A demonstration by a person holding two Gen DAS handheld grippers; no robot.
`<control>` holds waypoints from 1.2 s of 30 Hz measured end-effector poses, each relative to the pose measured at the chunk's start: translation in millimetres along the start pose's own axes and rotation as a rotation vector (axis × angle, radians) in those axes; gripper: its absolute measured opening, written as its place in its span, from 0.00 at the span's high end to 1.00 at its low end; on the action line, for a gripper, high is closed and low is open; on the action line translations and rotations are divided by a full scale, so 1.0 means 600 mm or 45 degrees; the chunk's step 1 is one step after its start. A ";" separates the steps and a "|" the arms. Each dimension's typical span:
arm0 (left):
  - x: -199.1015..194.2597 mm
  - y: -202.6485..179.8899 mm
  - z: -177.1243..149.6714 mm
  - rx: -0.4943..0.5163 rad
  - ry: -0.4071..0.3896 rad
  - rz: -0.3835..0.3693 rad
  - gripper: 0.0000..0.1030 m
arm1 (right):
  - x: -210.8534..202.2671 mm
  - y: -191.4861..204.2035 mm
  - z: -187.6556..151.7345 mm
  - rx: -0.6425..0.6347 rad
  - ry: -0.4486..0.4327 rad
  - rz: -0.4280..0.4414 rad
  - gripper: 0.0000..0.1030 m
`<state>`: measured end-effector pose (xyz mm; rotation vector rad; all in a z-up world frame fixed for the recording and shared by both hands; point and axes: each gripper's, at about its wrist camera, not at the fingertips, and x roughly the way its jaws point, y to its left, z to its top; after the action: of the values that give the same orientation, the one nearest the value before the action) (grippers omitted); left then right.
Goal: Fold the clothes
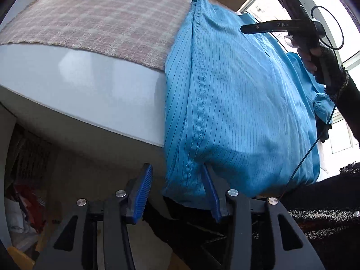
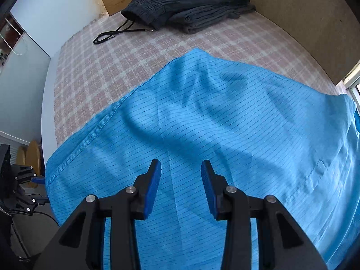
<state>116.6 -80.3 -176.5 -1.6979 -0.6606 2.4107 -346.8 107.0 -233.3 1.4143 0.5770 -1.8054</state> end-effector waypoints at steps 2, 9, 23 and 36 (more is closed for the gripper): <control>-0.004 0.005 -0.008 0.002 -0.005 -0.053 0.84 | 0.006 0.006 -0.007 -0.001 0.014 0.005 0.64; -0.067 -0.051 -0.002 0.019 -0.105 0.070 0.97 | 0.022 0.016 -0.011 -0.015 0.052 -0.030 0.64; -0.091 0.026 -0.078 -0.017 -0.029 0.335 0.59 | -0.003 0.089 -0.030 -0.116 0.028 -0.063 0.64; -0.007 0.011 -0.046 0.115 -0.050 -0.115 0.92 | -0.030 0.325 -0.099 -0.339 0.147 0.219 0.64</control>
<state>144.3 -80.1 -183.4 -1.5567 -0.6099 2.3793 -155.8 36.9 -213.8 1.3464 0.7045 -1.4606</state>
